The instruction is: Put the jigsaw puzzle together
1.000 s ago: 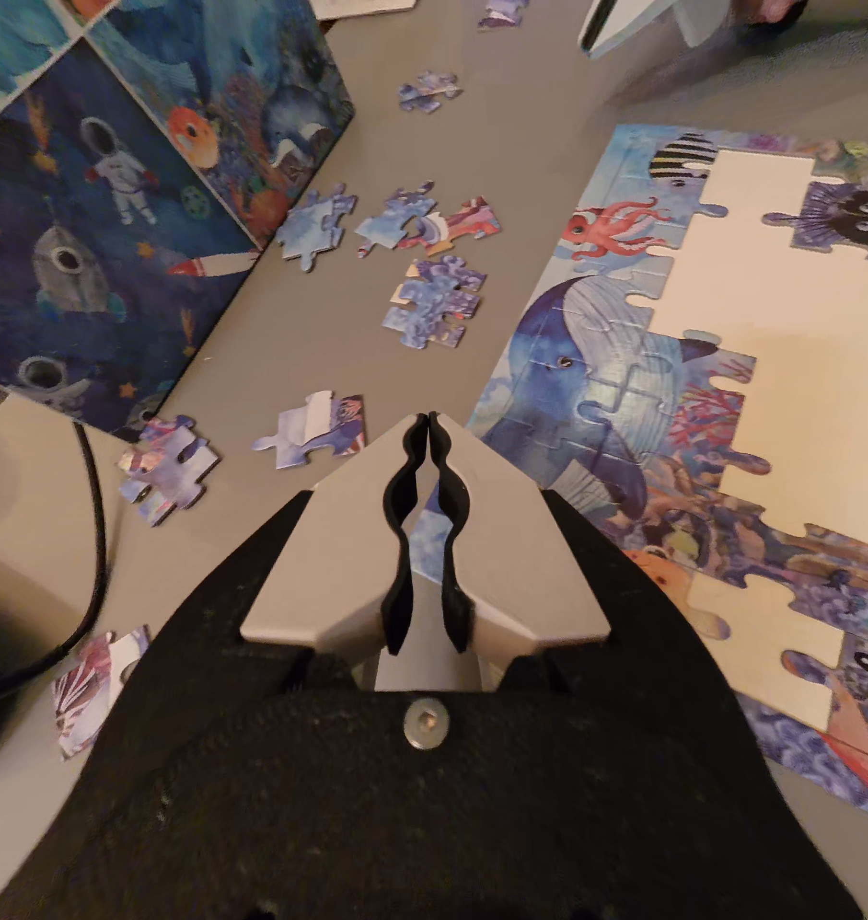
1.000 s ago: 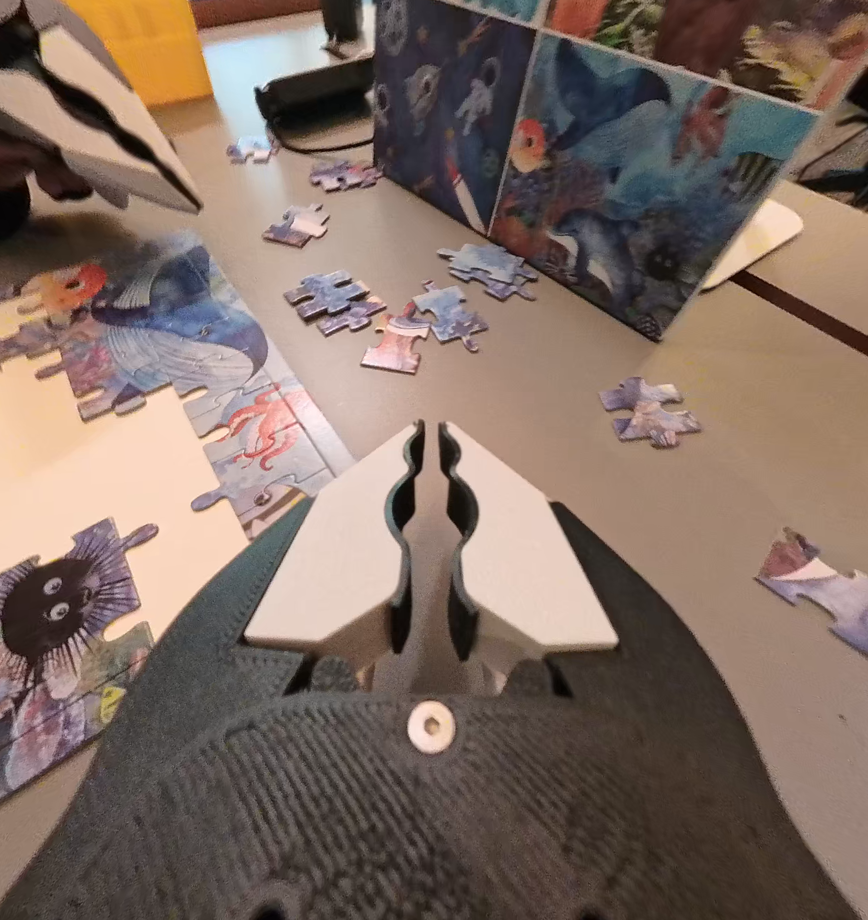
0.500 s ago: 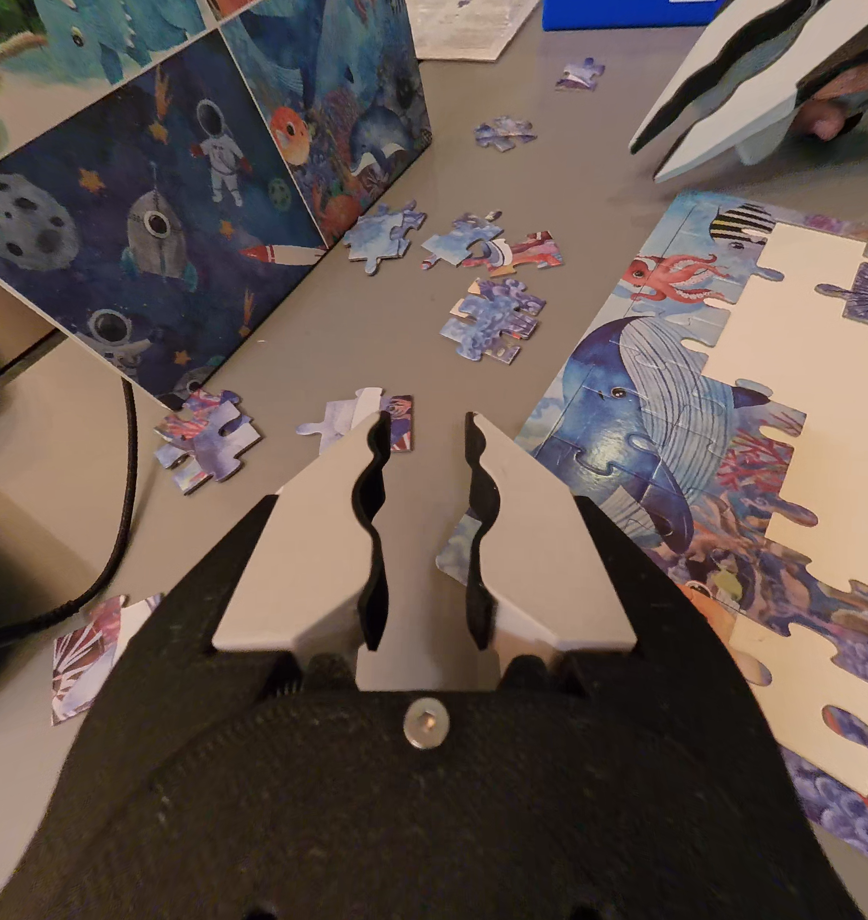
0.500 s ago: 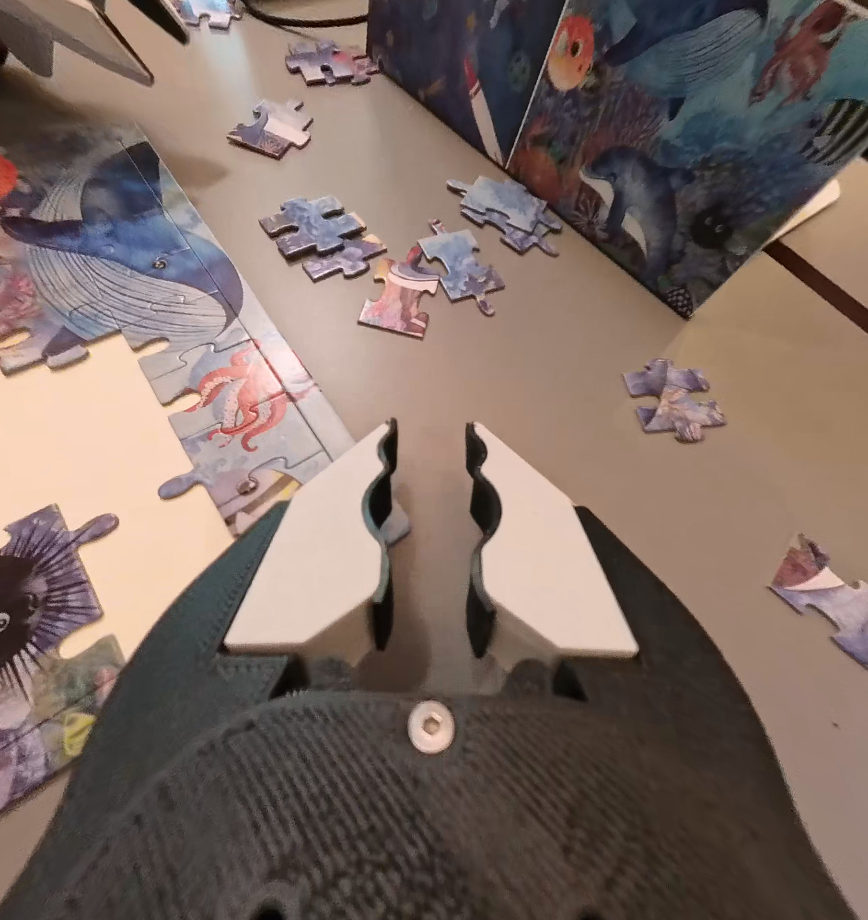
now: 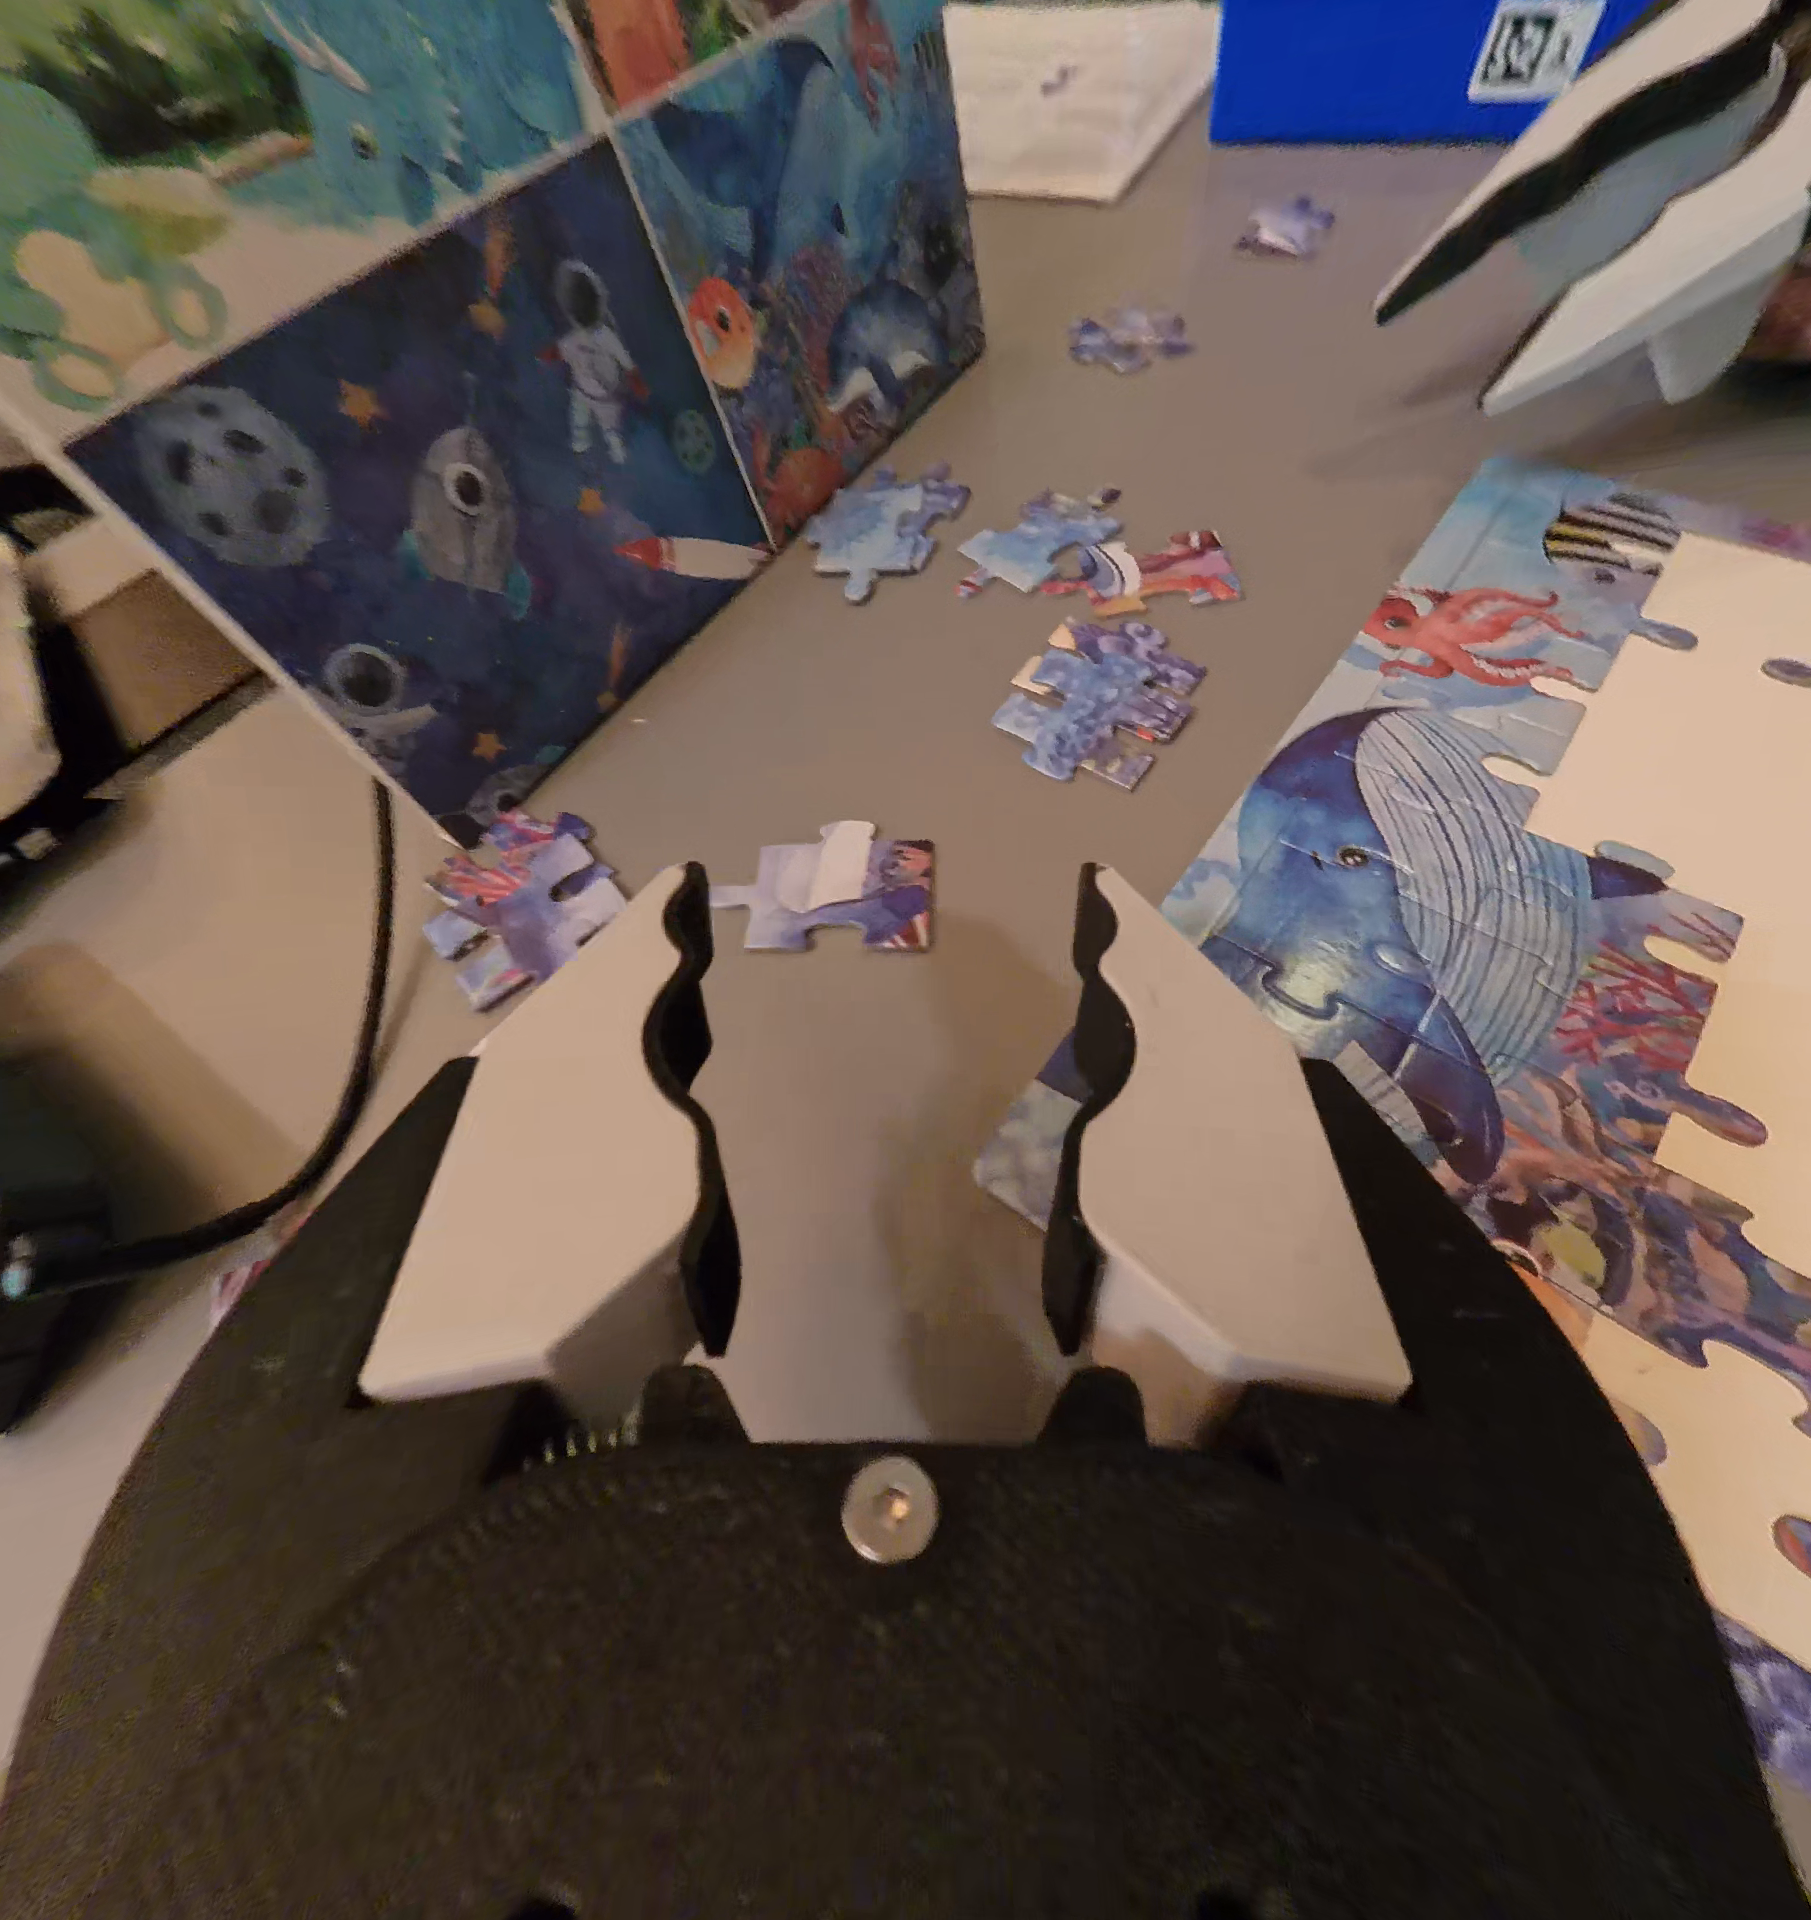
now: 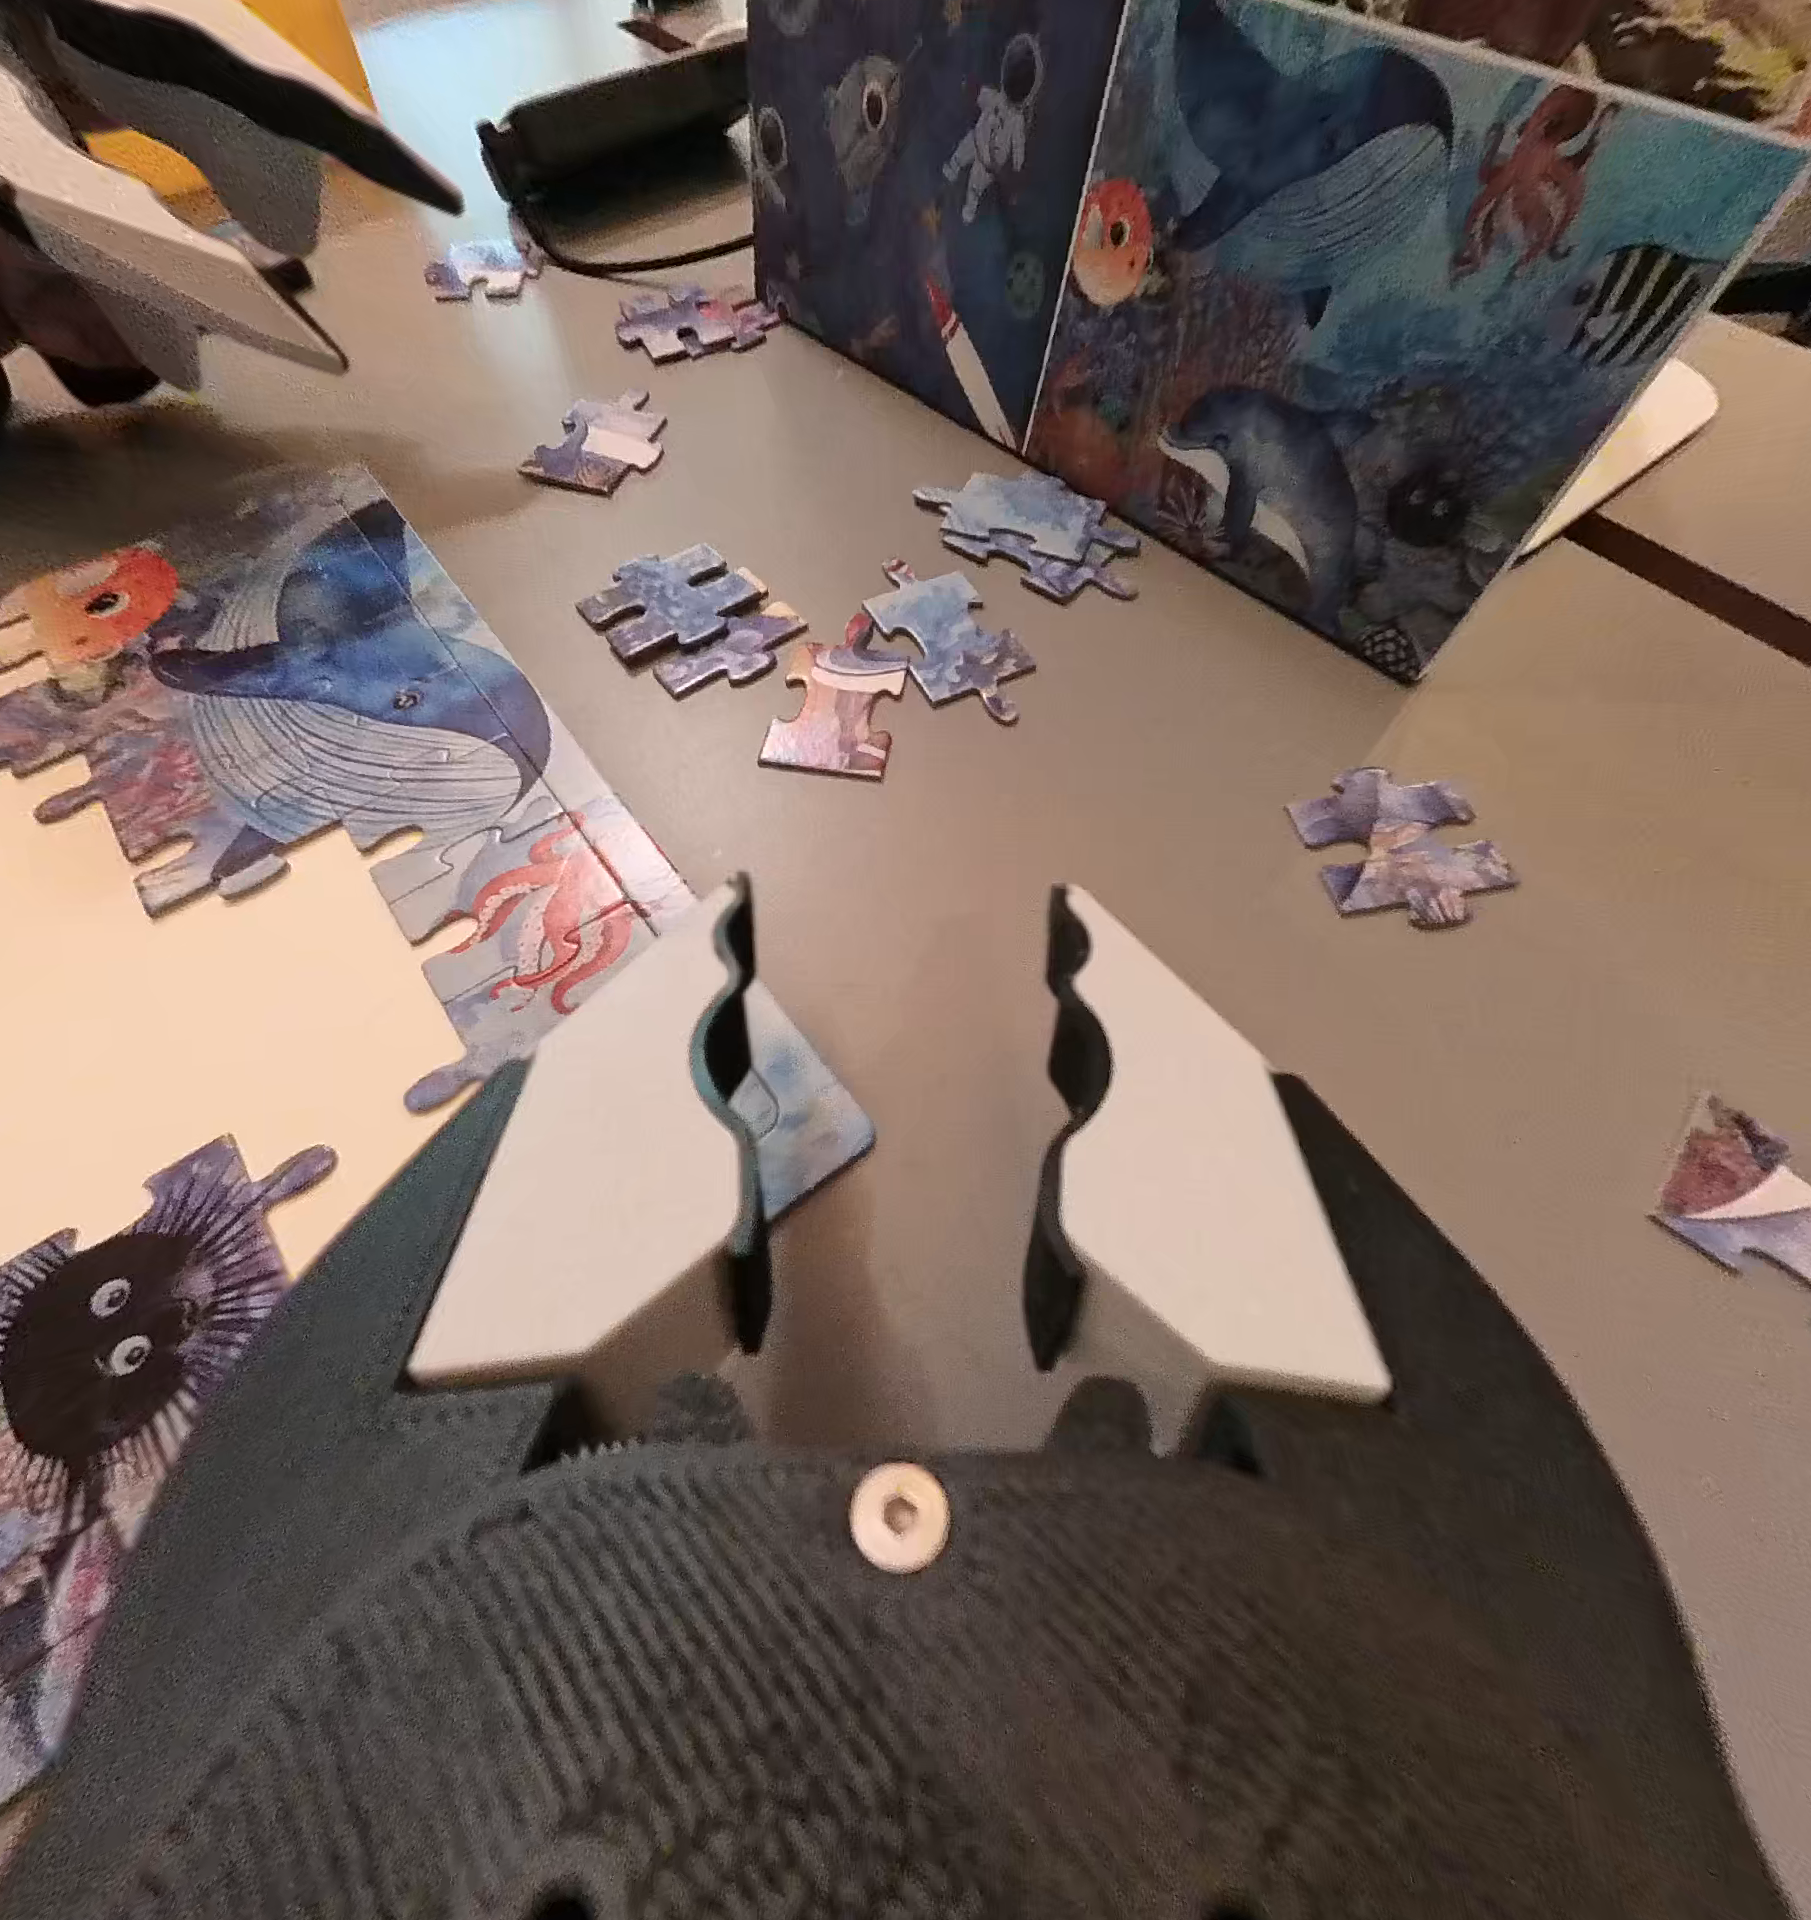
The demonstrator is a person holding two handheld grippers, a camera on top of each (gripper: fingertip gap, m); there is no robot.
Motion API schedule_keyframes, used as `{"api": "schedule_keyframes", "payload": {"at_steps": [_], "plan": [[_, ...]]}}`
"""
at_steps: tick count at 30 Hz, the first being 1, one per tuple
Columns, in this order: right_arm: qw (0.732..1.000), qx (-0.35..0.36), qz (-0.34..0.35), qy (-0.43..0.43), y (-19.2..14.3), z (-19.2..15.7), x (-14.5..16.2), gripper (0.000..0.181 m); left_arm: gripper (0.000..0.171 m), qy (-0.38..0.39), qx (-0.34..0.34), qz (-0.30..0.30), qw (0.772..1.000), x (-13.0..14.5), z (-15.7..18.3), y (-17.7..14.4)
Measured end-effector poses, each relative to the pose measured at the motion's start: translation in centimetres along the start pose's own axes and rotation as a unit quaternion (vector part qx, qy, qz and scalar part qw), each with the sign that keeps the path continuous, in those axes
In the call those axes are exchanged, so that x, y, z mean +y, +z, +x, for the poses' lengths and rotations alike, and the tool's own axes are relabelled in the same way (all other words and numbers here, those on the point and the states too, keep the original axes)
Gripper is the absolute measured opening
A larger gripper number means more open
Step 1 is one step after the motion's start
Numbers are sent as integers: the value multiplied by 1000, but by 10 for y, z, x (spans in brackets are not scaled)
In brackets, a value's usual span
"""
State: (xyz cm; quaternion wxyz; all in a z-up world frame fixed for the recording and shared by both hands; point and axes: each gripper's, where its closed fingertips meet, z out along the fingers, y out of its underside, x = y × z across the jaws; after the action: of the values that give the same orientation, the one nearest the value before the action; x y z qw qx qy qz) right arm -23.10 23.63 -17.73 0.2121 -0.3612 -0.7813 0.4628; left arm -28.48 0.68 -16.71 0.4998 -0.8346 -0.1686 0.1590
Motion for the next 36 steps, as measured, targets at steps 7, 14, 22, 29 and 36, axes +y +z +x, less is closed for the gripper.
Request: {"api": "schedule_keyframes", "payload": {"at_steps": [7,14,22,29,36], "plan": [[993,93,50,-60,-13,22,-14,95,98,-7,-5,26,1000,-4,-8,-4],[978,152,71,-121,-19,26,-21,87,86,32,-18,20,999,-2,-9,-9],[985,127,94,-67,-25,31,-22,40,0,42,-15,15,999,-4,-24,-34],[984,101,146,5,-43,44,-29,0,0,18,-141,62,988,-14,-91,-91],[986,99,138,5,-41,44,-27,7,0,-27,-154,33,987,5,-110,-95]]}}
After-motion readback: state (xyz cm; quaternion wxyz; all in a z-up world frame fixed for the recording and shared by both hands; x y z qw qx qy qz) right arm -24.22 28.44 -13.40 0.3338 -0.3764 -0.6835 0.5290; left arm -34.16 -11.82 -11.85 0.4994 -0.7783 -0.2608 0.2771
